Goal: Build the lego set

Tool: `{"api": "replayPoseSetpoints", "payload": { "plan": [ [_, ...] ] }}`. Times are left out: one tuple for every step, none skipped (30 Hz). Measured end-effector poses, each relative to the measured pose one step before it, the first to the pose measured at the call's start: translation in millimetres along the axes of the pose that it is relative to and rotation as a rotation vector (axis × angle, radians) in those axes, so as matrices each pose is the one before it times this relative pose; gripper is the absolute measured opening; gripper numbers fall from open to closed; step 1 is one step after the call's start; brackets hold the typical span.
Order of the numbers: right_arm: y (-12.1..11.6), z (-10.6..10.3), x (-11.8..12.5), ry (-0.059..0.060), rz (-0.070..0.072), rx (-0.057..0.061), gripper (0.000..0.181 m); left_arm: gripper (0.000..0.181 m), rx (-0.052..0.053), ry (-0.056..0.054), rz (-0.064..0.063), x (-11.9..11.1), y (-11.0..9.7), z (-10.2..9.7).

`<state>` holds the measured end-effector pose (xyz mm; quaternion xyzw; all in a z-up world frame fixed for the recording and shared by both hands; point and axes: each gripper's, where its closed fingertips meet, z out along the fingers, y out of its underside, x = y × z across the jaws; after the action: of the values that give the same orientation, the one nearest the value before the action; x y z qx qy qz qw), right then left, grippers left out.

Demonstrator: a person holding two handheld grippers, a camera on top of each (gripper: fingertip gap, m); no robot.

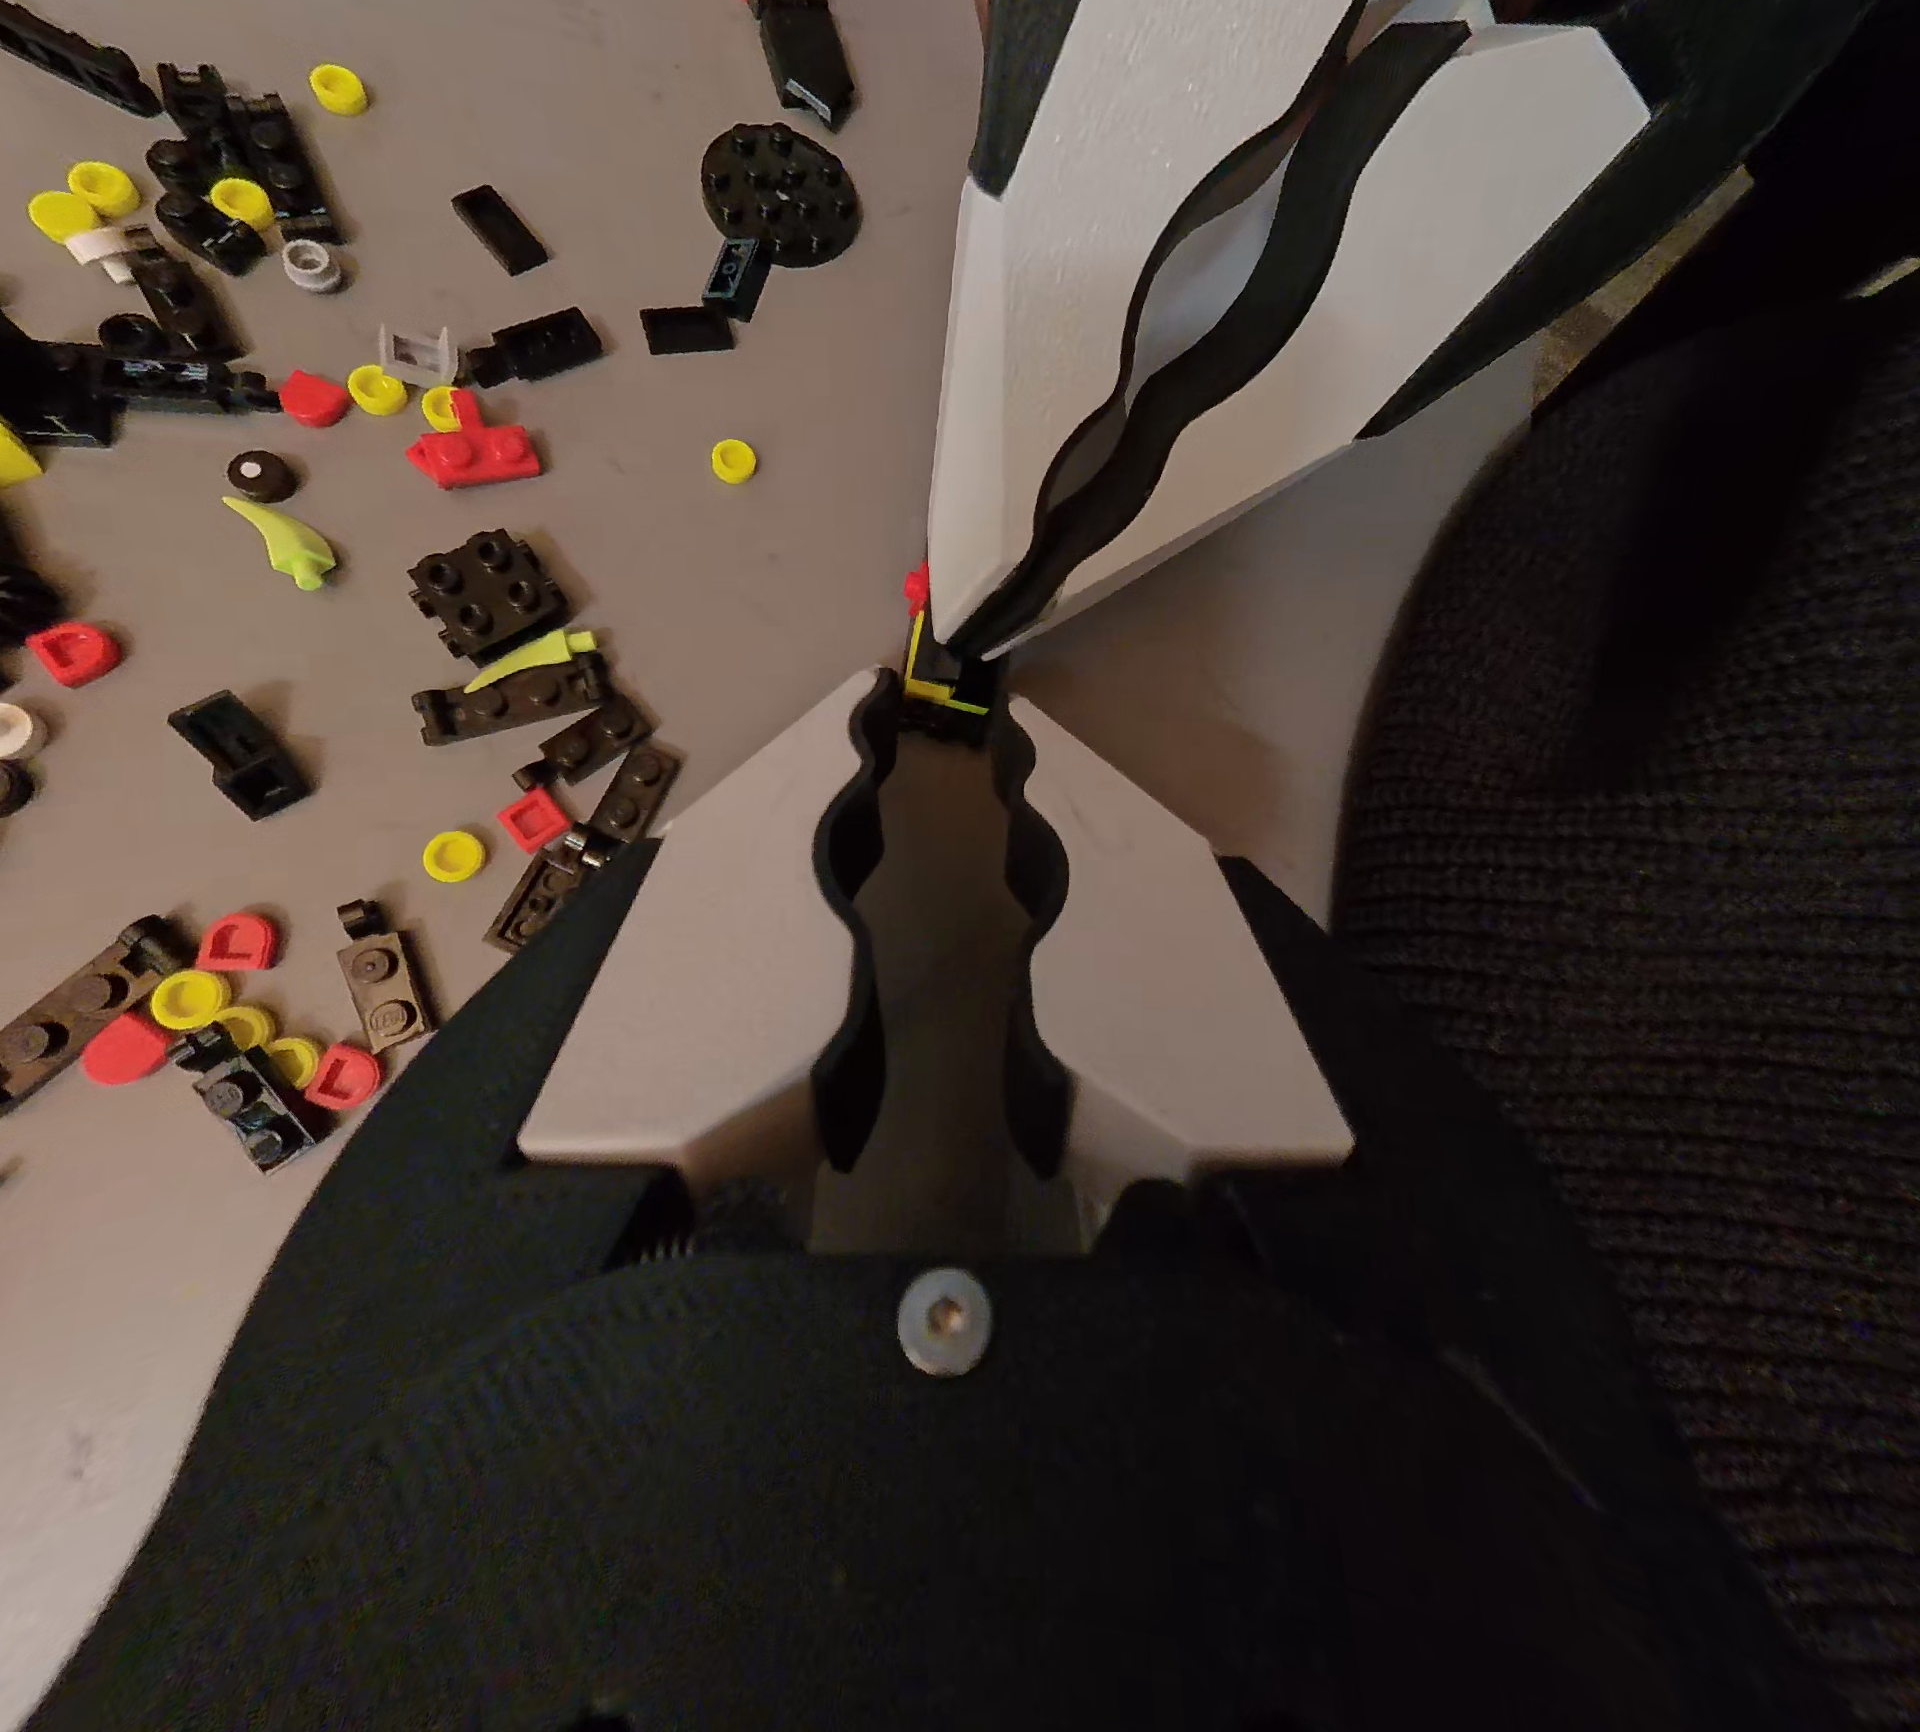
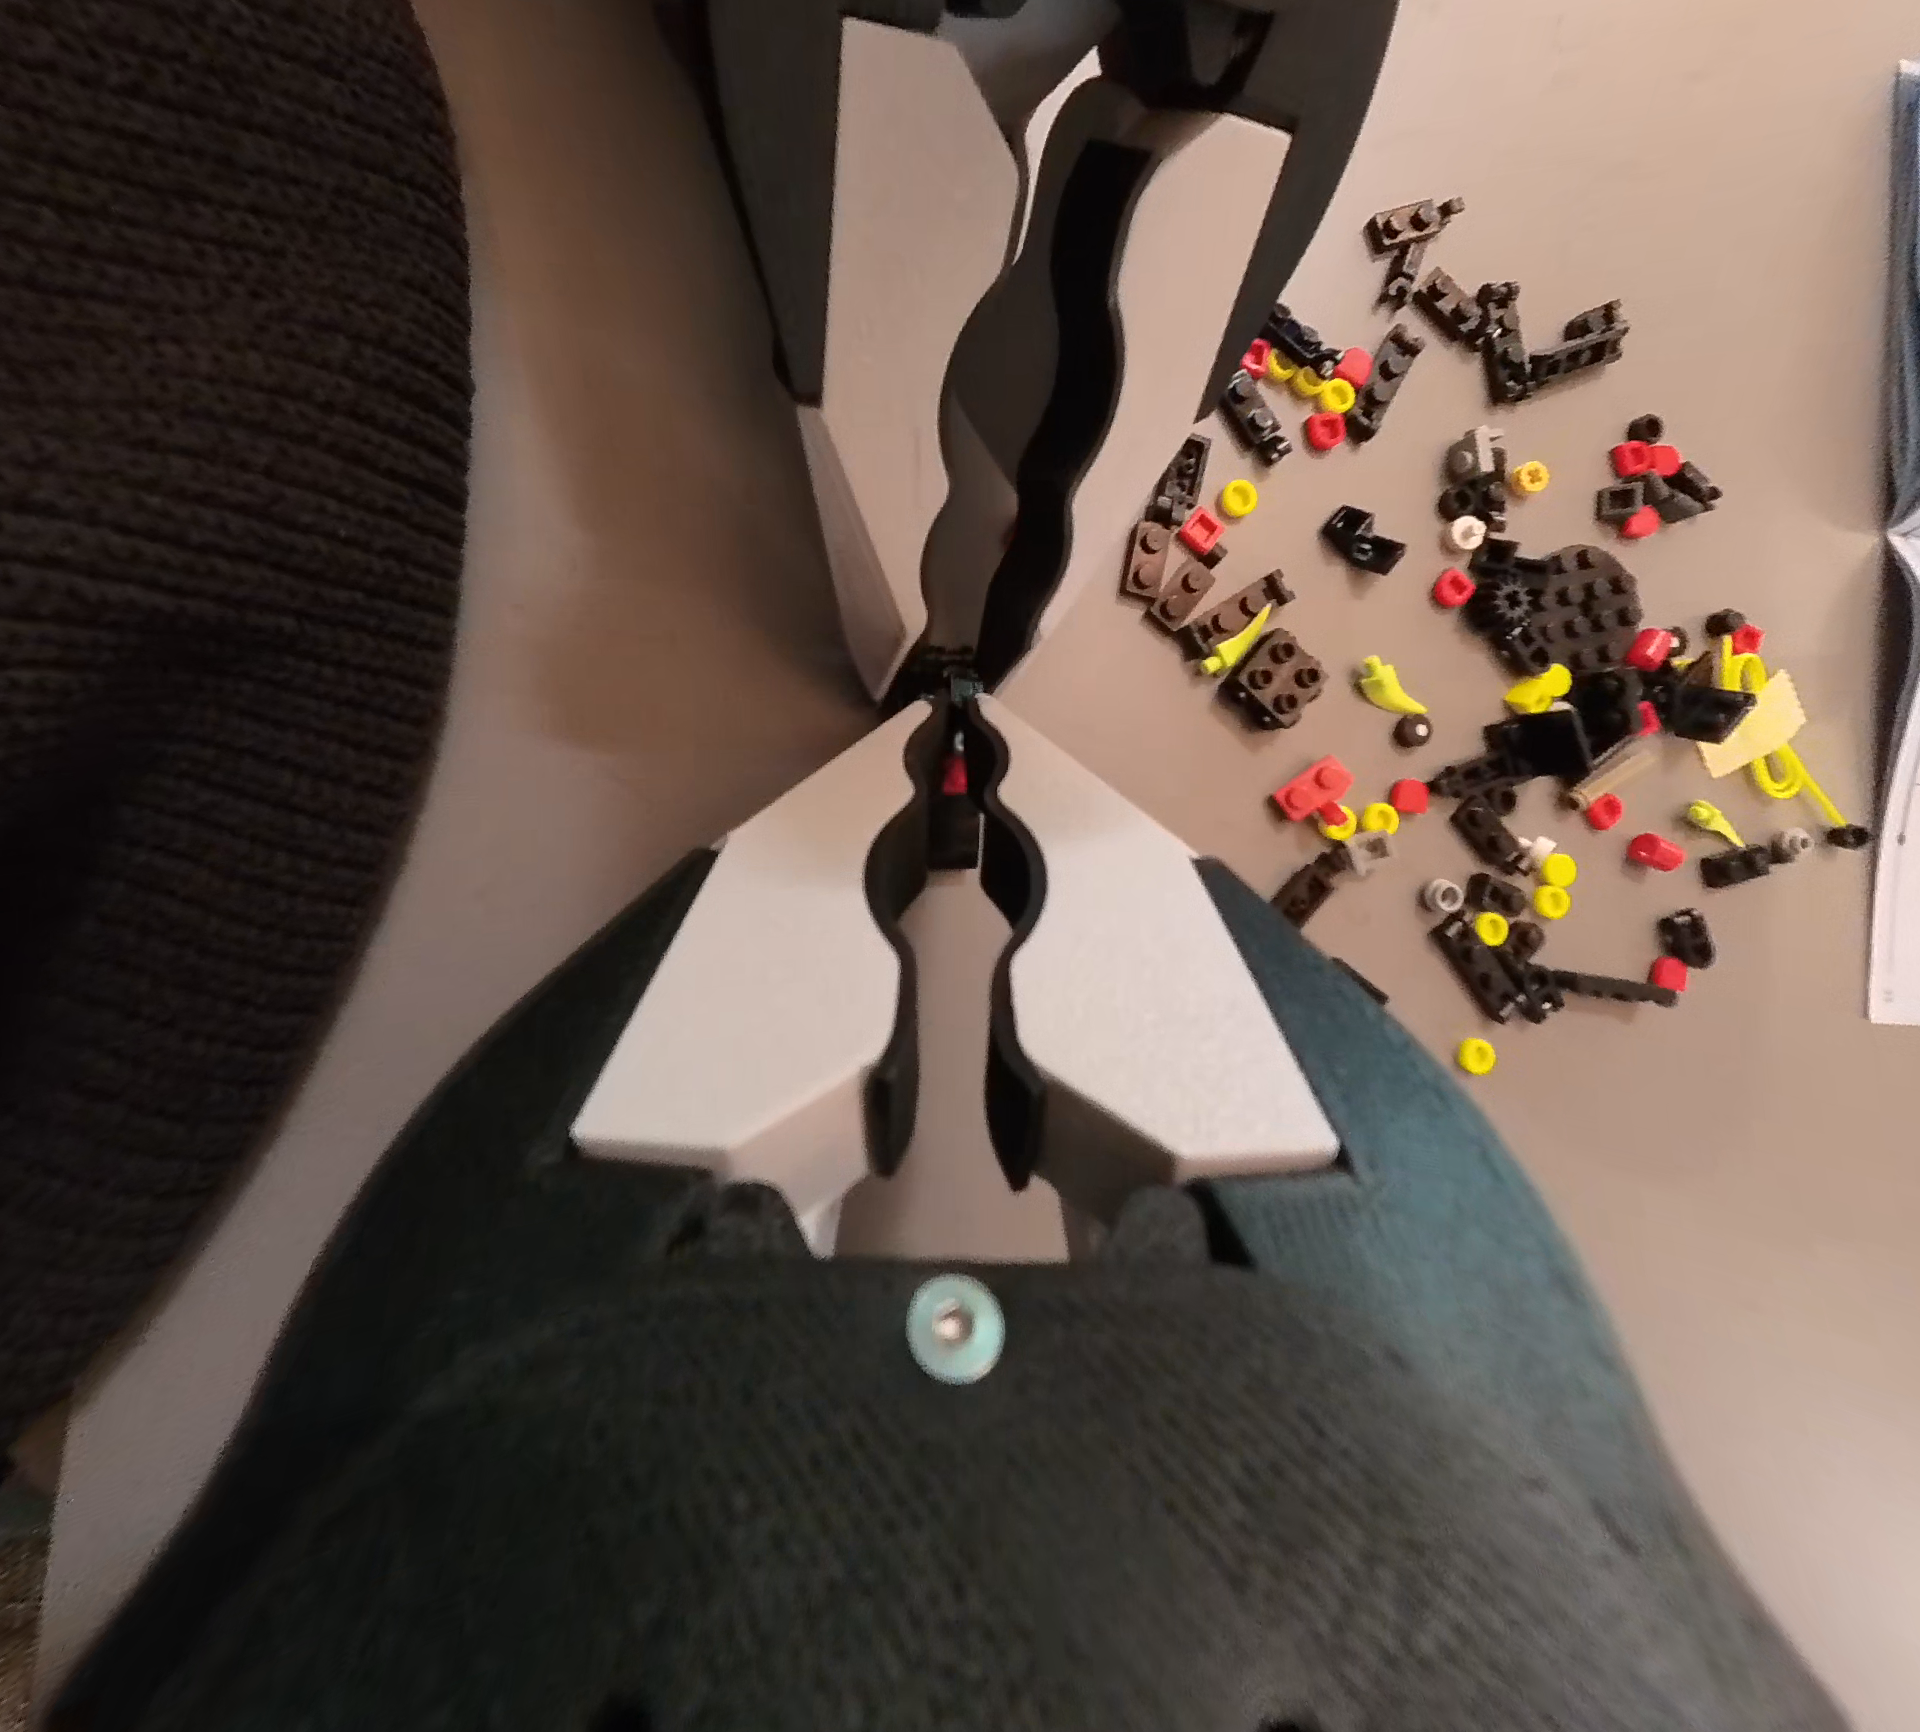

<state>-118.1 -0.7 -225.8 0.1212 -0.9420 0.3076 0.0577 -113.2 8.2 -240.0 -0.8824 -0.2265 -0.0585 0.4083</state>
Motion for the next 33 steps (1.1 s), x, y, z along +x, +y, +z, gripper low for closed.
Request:
{"api": "replayPoseSetpoints", "payload": {
  "plan": [
    [-0.04, 0.1, -0.08, -0.0008, 0.0017, -0.0012, 0.0, 0.016, 0.0, 0.0004, -0.0004, -0.01, -0.05, 0.01],
    [0.03, 0.06, -0.06, -0.0008, 0.0015, -0.0017, 0.0, 0.017, 0.0, 0.0, -0.0001, -0.03, 0.05, -0.07],
    [0.01, 0.18, -0.1, -0.0003, 0.0015, -0.0019, 0.0, 0.017, 0.0, -0.0002, 0.0001, -0.03, 0.0, 0.0],
    [-0.01, 0.03, -0.25, -0.0006, 0.0005, -0.002, 0.0, 0.017, 0.0, 0.0002, -0.0002, 0.04, 0.0, 0.0],
    [0.0, 0.15, -0.32, -0.0011, 0.0004, -0.0022, 0.0, 0.017, 0.0001, 0.0005, -0.0007, -0.05, -0.1, 0.02],
    [-0.04, 0.21, -0.29, -0.0013, 0.0012, -0.0023, 0.0, 0.015, 0.0, 0.0004, -0.0005, -0.07, 0.08, 0.0],
    [-0.1, 0.14, -0.03, -0.0001, 0.0016, -0.0021, 0.0, 0.015, 0.0, 0.0001, -0.0002, 0.03, 0.0, 0.0],
    [-0.08, 0.15, -0.06, -0.0008, 0.0019, -0.0021, 0.001, 0.015, 0.0, -0.0001, -0.0001, -0.01, 0.0, 0.0],
    [0.09, 0.15, -0.27, -0.0016, 0.0028, -0.0023, 0.001, 0.015, 0.0, -0.0005, 0.0002, -0.08, 0.0, 0.0],
    [0.23, 0.22, -0.43, -0.0032, 0.0044, -0.0026, 0.002, 0.015, -0.0001, -0.0012, 0.0011, 0.03, -0.08, 0.06],
    [0.46, 0.7, -0.58, -0.0046, 0.0046, -0.0032, 0.004, 0.016, -0.0002, -0.0016, 0.0016, -0.04, 0.1, 0.04],
    [-0.28, 0.21, -0.1, -0.0005, 0.0062, 0.0021, 0.003, 0.016, -0.0003, -0.0017, 0.0015, 0.02, -0.01, 0.04],
    [-0.01, 0.09, 0.11, -0.0012, 0.0045, 0.001, 0.004, 0.016, -0.0002, -0.0012, 0.0011, -0.03, 0.06, 0.04],
    [0.13, -0.13, -0.06, -0.0018, 0.0052, 0.0008, 0.004, 0.015, 0.0, -0.0004, 0.0003, -0.09, 0.0, 0.0],
    [0.05, -0.05, 0.1, -0.002, 0.0056, 0.0011, 0.004, 0.015, -0.0001, 0.0002, -0.0003, 0.04, 0.01, 0.0],
    [0.1, -0.12, 0.01, -0.0018, 0.0055, 0.0017, 0.004, 0.015, 0.0, 0.0003, -0.0003, -0.02, -0.05, 0.01],
    [0.16, -0.1, -0.04, -0.0016, 0.002, 0.0018, 0.004, 0.015, 0.0, 0.0003, -0.0005, 0.05, 0.07, 0.07],
    [-0.05, -0.1, 0.13, -0.0005, 0.0009, 0.0021, 0.003, 0.015, 0.0002, 0.0002, -0.0014, 0.0, -0.02, -0.05],
    [0.05, -0.09, -0.03, 0.0006, -0.0004, 0.0012, 0.003, 0.015, 0.0002, 0.0001, -0.0011, 0.06, 0.04, 0.08],
    [-0.23, -0.15, 0.24, 0.0032, -0.0034, -0.0005, 0.001, 0.015, -0.0001, -0.0001, 0.0001, 0.02, -0.04, 0.07],
    [-0.56, -0.28, 0.28, 0.0054, -0.0049, 0.001, 0.0, 0.015, 0.0, -0.0003, 0.0, -0.04, 0.0, 0.0],
    [-0.16, -0.15, 0.12, 0.0045, -0.0051, -0.0007, 0.0, 0.015, 0.0001, -0.0002, -0.0004, 0.03, -0.06, 0.08],
    [-0.07, 0.05, 0.0, 0.0035, -0.0029, -0.0002, 0.0, 0.015, 0.0, 0.0, -0.0002, 0.01, 0.0, 0.0],
    [-0.08, 0.08, -0.06, 0.0015, 0.0004, 0.0018, 0.0, 0.015, 0.0, 0.0004, -0.0006, -0.02, 0.02, 0.08],
    [-0.02, -0.09, 0.08, -0.0004, 0.0057, 0.0029, 0.0, 0.015, 0.0001, 0.0003, -0.0008, 0.01, -0.06, 0.02],
    [-0.09, 0.02, -0.11, -0.0025, 0.0101, 0.0035, 0.0, 0.015, 0.0002, -0.0001, -0.0007, 0.04, -0.03, 0.01],
    [0.02, 0.09, -0.08, -0.0033, 0.0106, 0.0033, 0.0, 0.015, 0.0, -0.0002, 0.0, -0.03, 0.0, 0.0],
    [0.01, 0.01, 0.0, -0.0023, 0.012, 0.0017, 0.0, 0.015, 0.0, -0.0005, 0.0002, 0.04, -0.02, 0.07],
    [-0.02, -0.04, 0.02, -0.0022, 0.0114, -0.0003, 0.0, 0.015, 0.0002, -0.0005, -0.0005, -0.03, -0.03, 0.01],
    [-0.05, 0.06, -0.07, -0.0021, 0.0086, -0.0008, 0.0, 0.015, 0.0001, -0.0002, -0.0002, 0.02, -0.07, 0.08],
    [-0.07, 0.2, 0.03, -0.0027, 0.0102, 0.0001, 0.0, 0.015, 0.0001, -0.0001, -0.0004, 0.01, -0.01, 0.0],
    [-0.11, 0.23, -0.12, -0.005, 0.0132, 0.0013, 0.0, 0.015, 0.0001, 0.0, -0.0007, 0.09, -0.07, 0.08],
    [-0.16, 0.15, -0.02, -0.0074, 0.0169, 0.0023, 0.0, 0.015, 0.0, -0.0002, -0.0002, -0.02, 0.0, 0.0]
  ]
}}
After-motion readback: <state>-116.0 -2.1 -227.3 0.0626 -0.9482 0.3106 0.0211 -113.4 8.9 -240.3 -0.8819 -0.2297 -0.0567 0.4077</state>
